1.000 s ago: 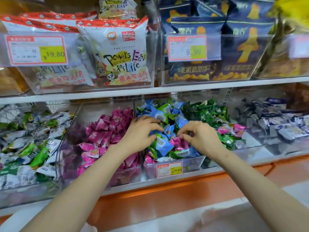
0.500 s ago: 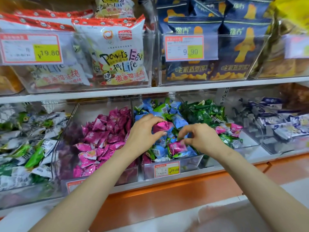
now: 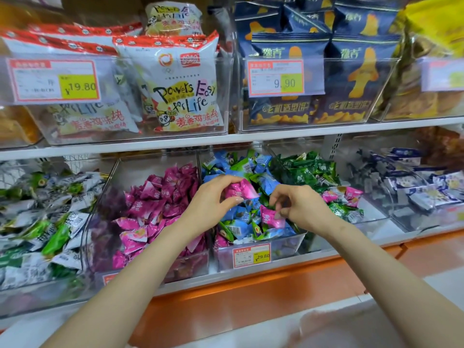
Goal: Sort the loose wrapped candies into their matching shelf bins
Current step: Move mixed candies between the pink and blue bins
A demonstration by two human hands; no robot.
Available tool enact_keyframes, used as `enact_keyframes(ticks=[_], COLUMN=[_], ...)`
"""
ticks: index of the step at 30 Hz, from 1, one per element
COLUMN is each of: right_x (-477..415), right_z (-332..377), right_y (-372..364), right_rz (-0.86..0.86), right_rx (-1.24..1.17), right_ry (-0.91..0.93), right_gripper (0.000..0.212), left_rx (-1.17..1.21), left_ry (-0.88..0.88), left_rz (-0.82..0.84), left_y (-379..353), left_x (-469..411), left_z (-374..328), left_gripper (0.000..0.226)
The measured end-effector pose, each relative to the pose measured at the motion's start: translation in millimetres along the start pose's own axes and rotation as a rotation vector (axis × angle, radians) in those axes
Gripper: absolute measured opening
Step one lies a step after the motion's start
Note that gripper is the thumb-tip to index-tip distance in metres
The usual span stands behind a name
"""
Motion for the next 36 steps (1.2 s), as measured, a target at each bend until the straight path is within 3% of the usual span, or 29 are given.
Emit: enact_keyframes(ticks=[7, 12, 13, 17, 23, 25, 27, 30, 33, 36], right_x=[13.6, 11.1, 9.5, 6.9, 5.0, 2.1, 5.3, 15.6, 12.5, 5.9], right_z=[22.8, 40.6, 42.3, 51.0, 46.8, 33.4, 25.8, 17.1, 9.8, 2.4], right_y=[35.9, 32.6, 30.5, 21.9, 21.7, 16.6, 1.4, -17.9, -19.9, -5.1], right_rz=[-0.158, -0.2, -0.213, -0.229, -0.189, -0.048, 0.219, 0.453, 0.375, 0.163], right_rx=[-0.631, -0.757, -0.753, -0.706, -0.542, -0.46, -0.388, -0.149, 0.018, 0.015], right_ry=[0.105, 0.173, 0.177, 0.193, 0.161, 0.102, 0.081, 0.09, 0.084, 0.035], right_gripper=[0.025, 0.025, 0.025, 0.027, 0.035, 0.026, 0.023, 0.033, 0.031, 0.022], left_rx=[0.18, 0.477, 0.502, 0.376, 0.197, 0.025, -0.182, -0.377, -0.344, -0.325], left_ry=[0.064, 0.114, 0.125, 0.143, 0.101, 0.128, 0.18, 0.291, 0.312, 0.239], left_rz=[-0.094, -0.023, -0.001, 0.03, -0.144, -0.244, -0.28, -0.139, 0.016, -0.067], left_y=[10.9, 5.5, 3.7, 3.0, 39.3, 60.4, 73.5, 67.9, 48.5, 48.4], left_x=[1.5, -0.3, -0.1, 4.1, 10.1, 15.8, 20.3, 22.7, 24.3, 20.1], left_z=[-1.6, -4.2, -4.4, -2.4, 4.4, 12.5, 28.0, 64.1, 83.5, 76.2], left_gripper=[0.036, 0.015, 0.016, 0.056, 0.049, 0.05, 0.052, 0.05, 0.041, 0.031])
Point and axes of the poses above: each hand's wrist, its own x-axis away from the middle knuckle, its own y-axis out of the back of the hand, z = x × y, the point moved 8 cm from there along -x, towards the middle knuckle, and after that the axes turned 2 degrees about z, right-handed, at the moved point
